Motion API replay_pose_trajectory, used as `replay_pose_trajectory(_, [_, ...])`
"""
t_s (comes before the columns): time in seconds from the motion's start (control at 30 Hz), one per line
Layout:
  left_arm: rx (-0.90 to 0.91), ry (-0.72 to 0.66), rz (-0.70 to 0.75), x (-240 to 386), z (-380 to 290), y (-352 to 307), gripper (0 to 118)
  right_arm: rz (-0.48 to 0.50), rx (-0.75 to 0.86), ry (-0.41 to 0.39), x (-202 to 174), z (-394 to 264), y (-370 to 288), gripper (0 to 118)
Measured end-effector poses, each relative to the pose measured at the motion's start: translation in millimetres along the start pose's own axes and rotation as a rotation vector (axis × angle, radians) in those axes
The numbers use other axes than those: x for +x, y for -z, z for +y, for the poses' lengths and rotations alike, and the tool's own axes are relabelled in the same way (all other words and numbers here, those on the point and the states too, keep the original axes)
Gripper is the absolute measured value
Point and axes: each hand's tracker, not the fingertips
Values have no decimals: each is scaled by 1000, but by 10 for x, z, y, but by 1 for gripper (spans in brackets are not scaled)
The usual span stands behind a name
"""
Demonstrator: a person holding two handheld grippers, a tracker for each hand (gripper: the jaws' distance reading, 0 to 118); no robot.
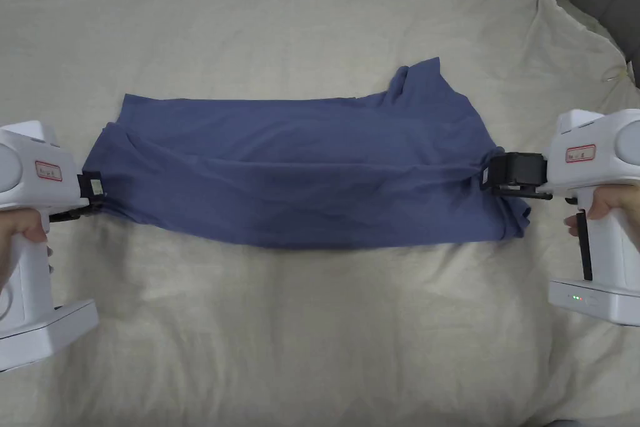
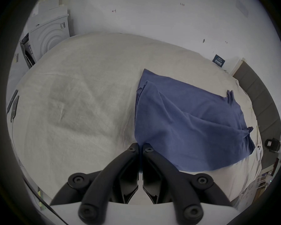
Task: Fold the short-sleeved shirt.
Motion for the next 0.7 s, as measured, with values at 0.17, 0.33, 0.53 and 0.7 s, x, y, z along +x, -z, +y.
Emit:
replay_pose_trajectory(0.17, [-7, 4, 14, 16, -4, 38, 0, -125, -83, 31, 24, -57, 448, 115])
replay_pose_trajectory(0.33, [-25, -2, 38, 1, -29, 136, 0, -146, -120, 55, -38, -160, 651, 69])
replay_pose_trajectory(0.53, [-49, -12, 56, -25, -68, 217, 0, -78, -146, 138, 10, -189, 640, 10])
replay_pose_trajectory(0.7, [-34, -79, 3, -117, 40, 53, 0, 14, -114, 134, 125, -74, 174, 10])
